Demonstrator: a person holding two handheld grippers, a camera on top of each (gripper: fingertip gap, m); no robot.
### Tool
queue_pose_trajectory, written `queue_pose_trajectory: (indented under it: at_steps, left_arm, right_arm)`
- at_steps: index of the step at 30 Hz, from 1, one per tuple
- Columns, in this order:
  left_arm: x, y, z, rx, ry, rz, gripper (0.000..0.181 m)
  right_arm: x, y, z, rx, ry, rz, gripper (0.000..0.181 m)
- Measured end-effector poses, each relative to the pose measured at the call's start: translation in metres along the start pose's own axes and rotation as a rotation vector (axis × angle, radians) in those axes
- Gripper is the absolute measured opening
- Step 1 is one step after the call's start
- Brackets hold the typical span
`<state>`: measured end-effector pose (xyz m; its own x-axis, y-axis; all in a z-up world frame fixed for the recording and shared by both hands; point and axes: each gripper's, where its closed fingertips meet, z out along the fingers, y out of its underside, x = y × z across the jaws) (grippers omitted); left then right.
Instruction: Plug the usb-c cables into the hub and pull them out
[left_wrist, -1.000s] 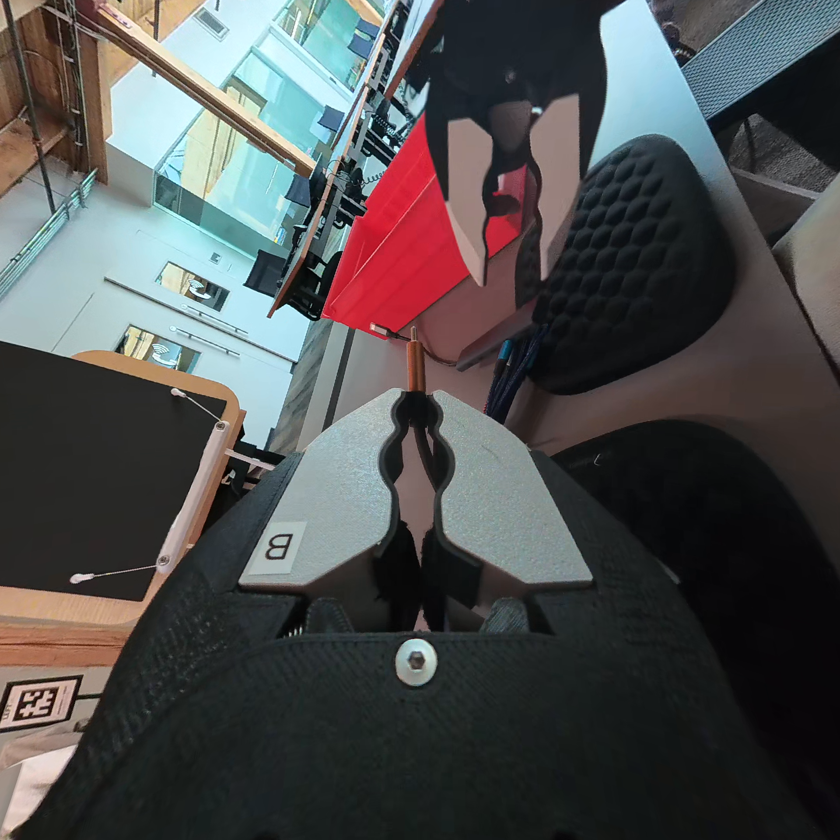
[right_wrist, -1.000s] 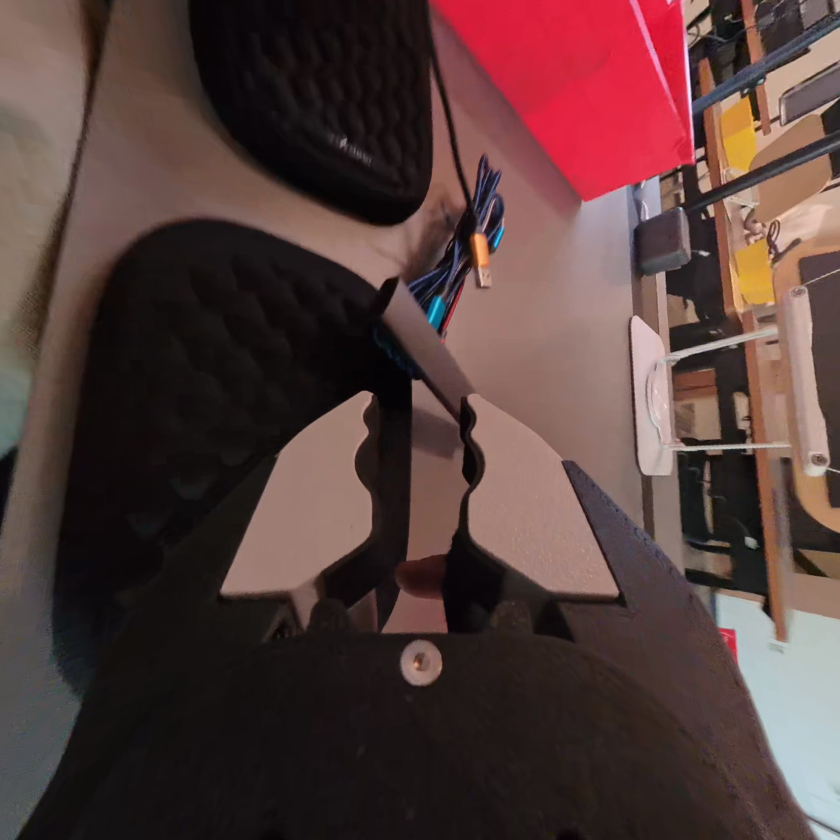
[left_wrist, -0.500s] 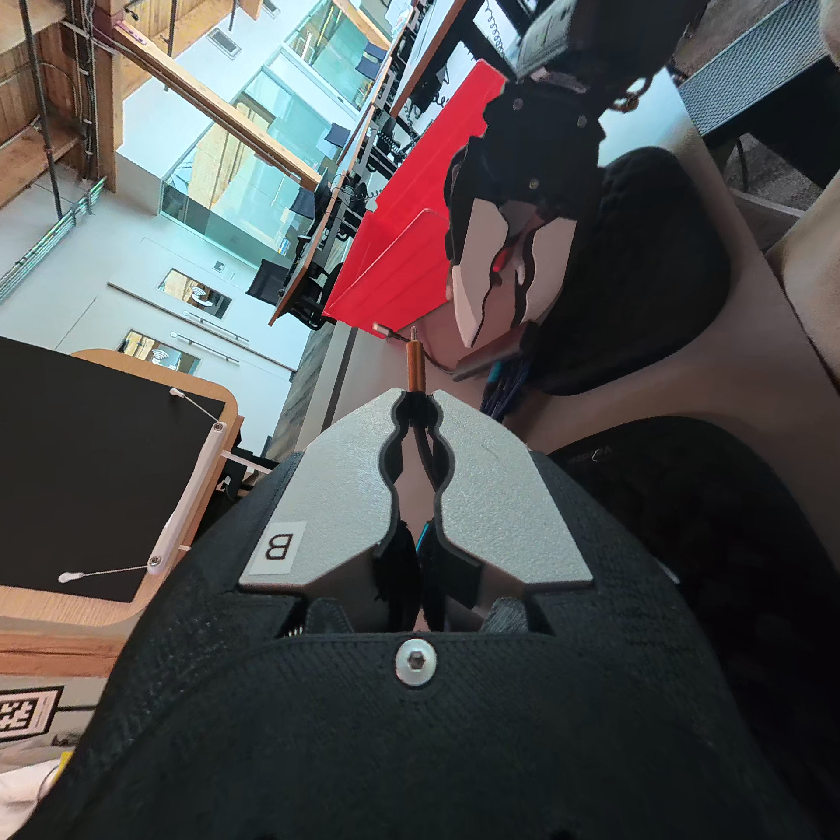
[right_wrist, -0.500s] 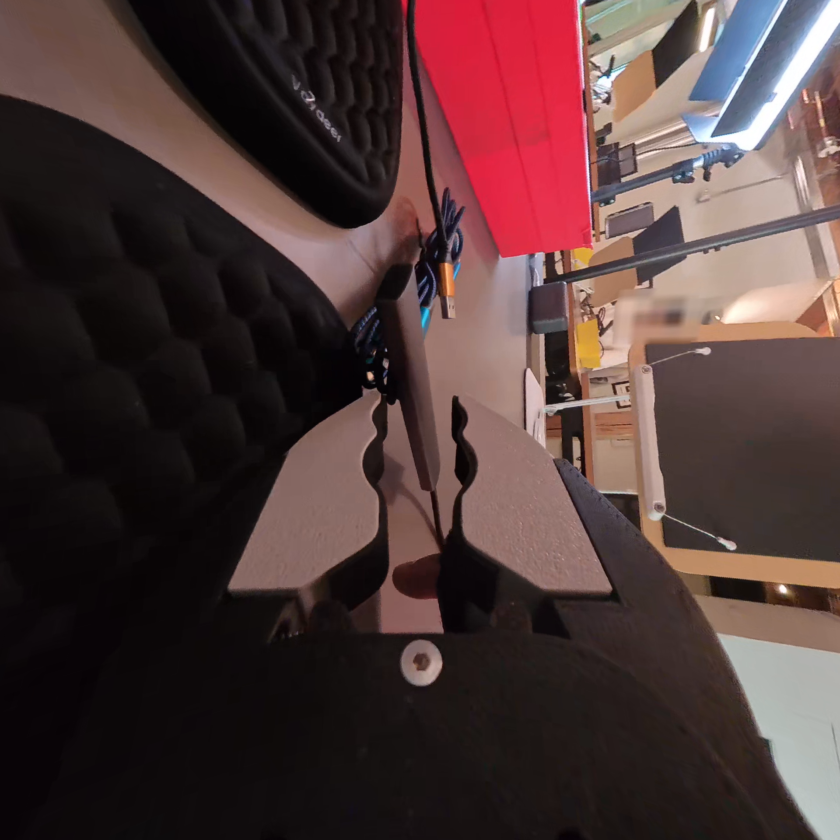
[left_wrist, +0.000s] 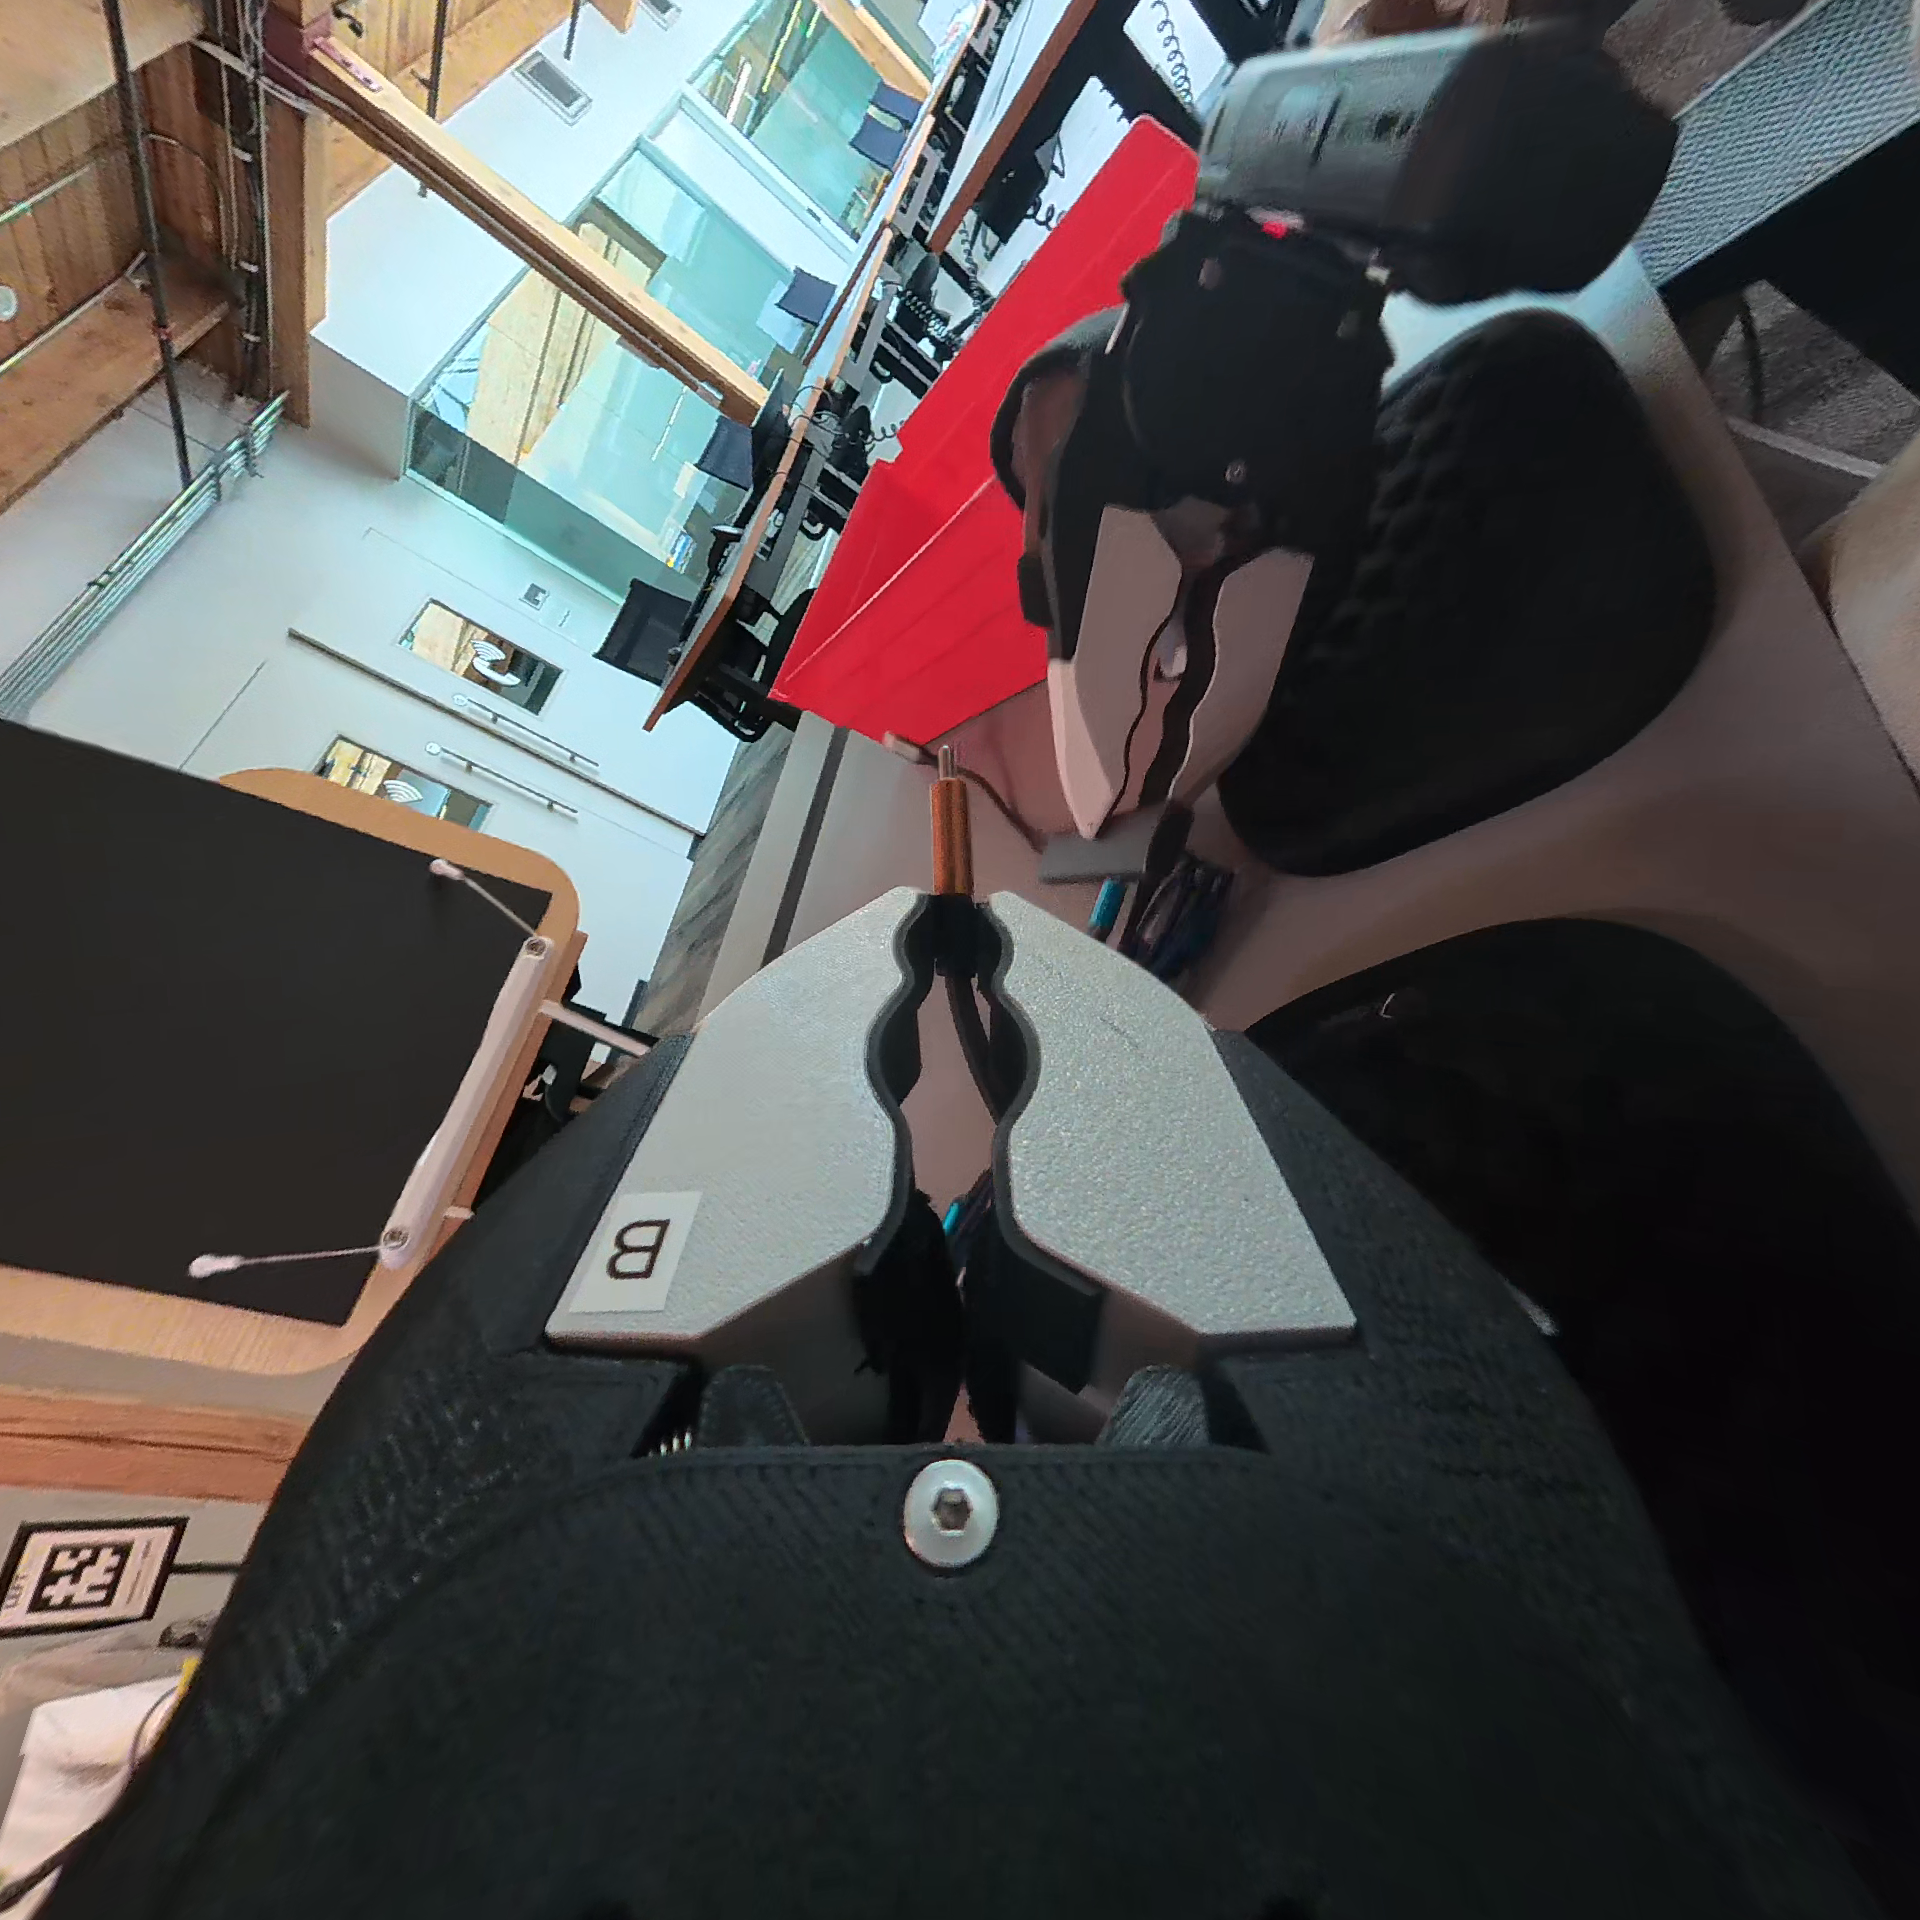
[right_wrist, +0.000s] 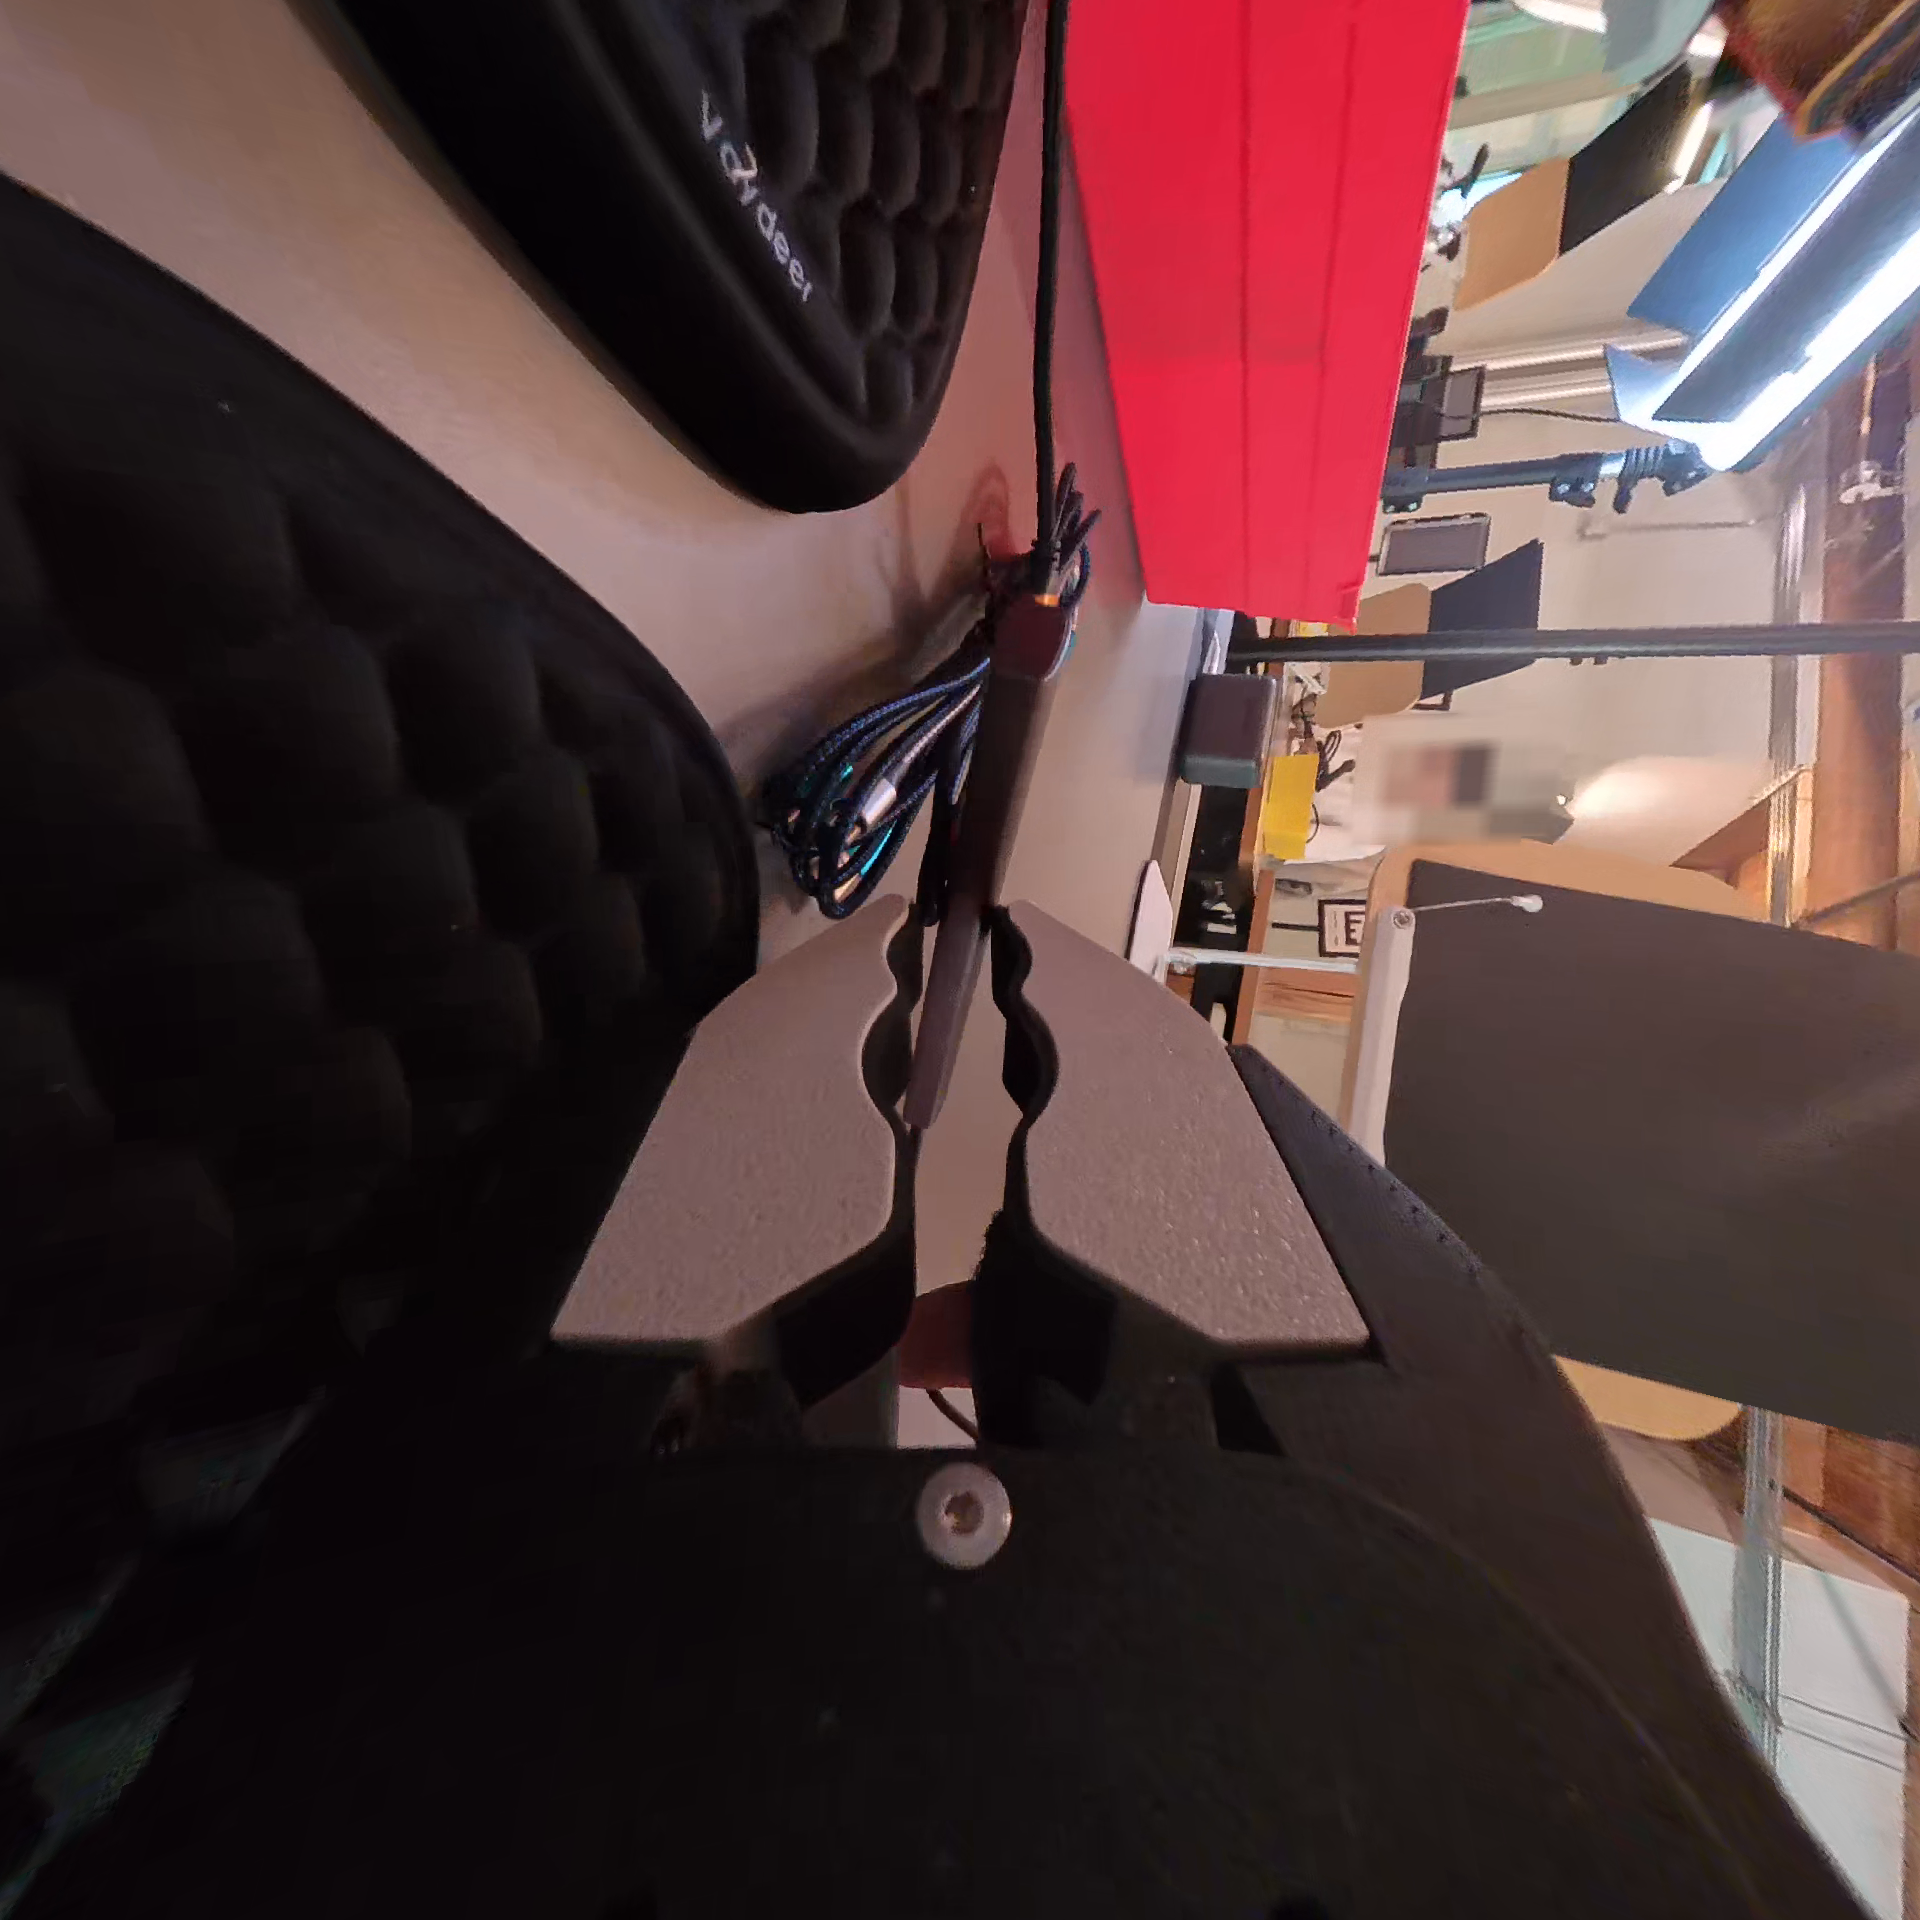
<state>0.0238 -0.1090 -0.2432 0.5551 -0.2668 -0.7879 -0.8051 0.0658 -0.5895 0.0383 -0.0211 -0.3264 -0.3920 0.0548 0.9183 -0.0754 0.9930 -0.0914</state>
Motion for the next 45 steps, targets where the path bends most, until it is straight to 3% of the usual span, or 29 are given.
queue_pose_trajectory:
  at_steps: [3, 8, 11, 14, 21, 24, 26, 31, 36, 39, 45]
  left_arm:
    - [-0.005, 0.001, -0.006, 0.014, -0.029, -0.012, 0.005]
    - [-0.008, -0.002, -0.011, 0.037, -0.049, -0.014, 0.005]
    - [-0.007, -0.006, -0.01, 0.05, -0.045, -0.002, 0.005]
    - [-0.004, -0.008, -0.007, 0.059, -0.033, 0.008, 0.005]
    - [0.015, 0.004, 0.01, -0.001, 0.059, 0.014, 0.005]
    - [0.022, 0.007, 0.017, -0.009, 0.092, 0.009, 0.005]
    - [0.026, 0.006, 0.021, -0.004, 0.11, 0.004, 0.005]
    - [0.032, 0.016, 0.026, -0.035, 0.147, -0.026, 0.005]
    - [0.036, 0.039, 0.047, -0.174, 0.135, -0.034, 0.005]
    - [0.053, 0.047, 0.058, -0.246, 0.208, 0.015, 0.005]
    - [0.068, 0.039, 0.064, -0.238, 0.299, 0.067, 0.005]
  right_arm:
    - [-0.002, -0.002, -0.026, -0.021, -0.082, 0.01, 0.012]
    - [-0.012, -0.014, -0.096, -0.054, -0.496, 0.16, 0.012]
    - [-0.028, -0.023, -0.109, -0.019, -0.623, 0.132, 0.013]
    - [-0.044, -0.025, -0.093, 0.04, -0.519, -0.026, 0.017]
    - [-0.036, -0.015, -0.076, 0.122, -0.145, -0.022, 0.034]
    - [-0.029, -0.014, -0.07, 0.155, -0.08, -0.037, 0.041]
    - [-0.027, -0.016, -0.063, 0.185, -0.092, -0.01, 0.042]
    - [-0.032, -0.019, -0.043, 0.201, -0.187, -0.002, 0.019]
    - [-0.029, -0.023, -0.03, 0.19, -0.268, -0.038, 0.013]
    - [-0.029, -0.025, -0.03, 0.194, -0.251, -0.054, 0.013]
    - [-0.029, -0.028, -0.035, 0.199, -0.199, -0.072, 0.011]
